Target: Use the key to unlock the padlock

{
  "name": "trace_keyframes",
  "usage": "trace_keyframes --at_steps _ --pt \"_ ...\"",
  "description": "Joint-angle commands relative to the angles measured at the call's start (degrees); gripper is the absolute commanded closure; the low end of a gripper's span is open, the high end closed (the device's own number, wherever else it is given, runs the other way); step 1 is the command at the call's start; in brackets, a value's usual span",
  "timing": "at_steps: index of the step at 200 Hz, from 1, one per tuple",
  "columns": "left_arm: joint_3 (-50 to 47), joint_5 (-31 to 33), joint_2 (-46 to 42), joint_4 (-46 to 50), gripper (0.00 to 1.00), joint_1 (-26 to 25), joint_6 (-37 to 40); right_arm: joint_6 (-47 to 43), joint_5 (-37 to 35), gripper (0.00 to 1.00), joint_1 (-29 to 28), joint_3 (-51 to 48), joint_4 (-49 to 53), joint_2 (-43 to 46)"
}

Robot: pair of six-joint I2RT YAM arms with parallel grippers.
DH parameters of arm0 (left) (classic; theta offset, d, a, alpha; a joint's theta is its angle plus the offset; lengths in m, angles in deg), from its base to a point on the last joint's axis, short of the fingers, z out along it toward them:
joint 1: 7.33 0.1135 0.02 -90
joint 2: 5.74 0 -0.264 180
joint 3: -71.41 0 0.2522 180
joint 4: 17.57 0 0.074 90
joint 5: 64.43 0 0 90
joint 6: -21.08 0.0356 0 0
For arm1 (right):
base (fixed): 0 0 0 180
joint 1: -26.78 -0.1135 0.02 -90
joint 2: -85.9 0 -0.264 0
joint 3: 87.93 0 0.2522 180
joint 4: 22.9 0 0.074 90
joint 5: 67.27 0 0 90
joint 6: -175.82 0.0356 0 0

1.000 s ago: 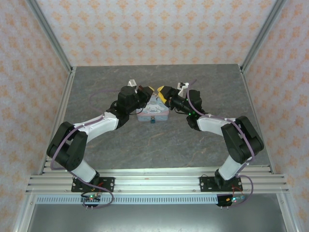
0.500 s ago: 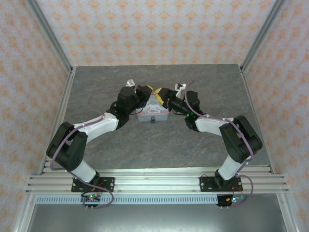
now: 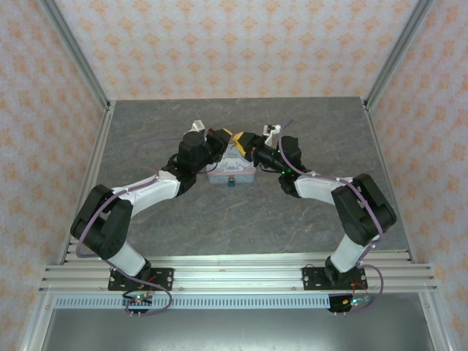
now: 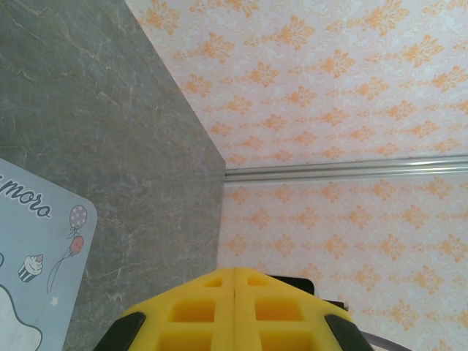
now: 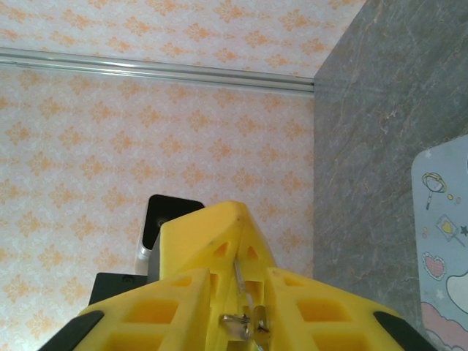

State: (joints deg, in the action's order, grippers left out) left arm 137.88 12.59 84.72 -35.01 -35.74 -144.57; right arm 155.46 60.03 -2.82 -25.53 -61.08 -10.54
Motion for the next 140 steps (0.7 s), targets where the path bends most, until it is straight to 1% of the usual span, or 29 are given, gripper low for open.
trace_keyframes --at_steps 1,30,61,94,132,140 --pt "-0.97 1.61 -1.95 -1.82 1.0 -0.32 -0.16 0.23 -0.38 0.75 -0.5 1.67 -2.96 -0.69" --pt "-0.95 1.75 -1.95 -1.85 1.0 -0.34 -0.15 0.23 -0.3 0.77 -0.59 1.72 -2.9 -0.87" --pt "-0.95 1.98 -2.03 -1.85 1.0 -0.38 -0.02 0.15 -0.38 0.82 -0.64 1.43 -2.88 -0.89" --pt "-0.96 2.02 -2.3 -1.59 1.0 -0.41 -0.02 0.09 -0.57 0.92 -0.7 1.35 -2.68 -1.17" --pt "-1.23 2.33 -2.6 -1.41 1.0 -0.34 0.25 -0.09 -0.73 1.0 -0.65 0.86 -2.71 -1.22" --pt "-1.27 2.4 -2.74 -1.39 1.0 -0.34 0.25 -0.13 -0.74 1.0 -0.64 0.68 -2.72 -1.12"
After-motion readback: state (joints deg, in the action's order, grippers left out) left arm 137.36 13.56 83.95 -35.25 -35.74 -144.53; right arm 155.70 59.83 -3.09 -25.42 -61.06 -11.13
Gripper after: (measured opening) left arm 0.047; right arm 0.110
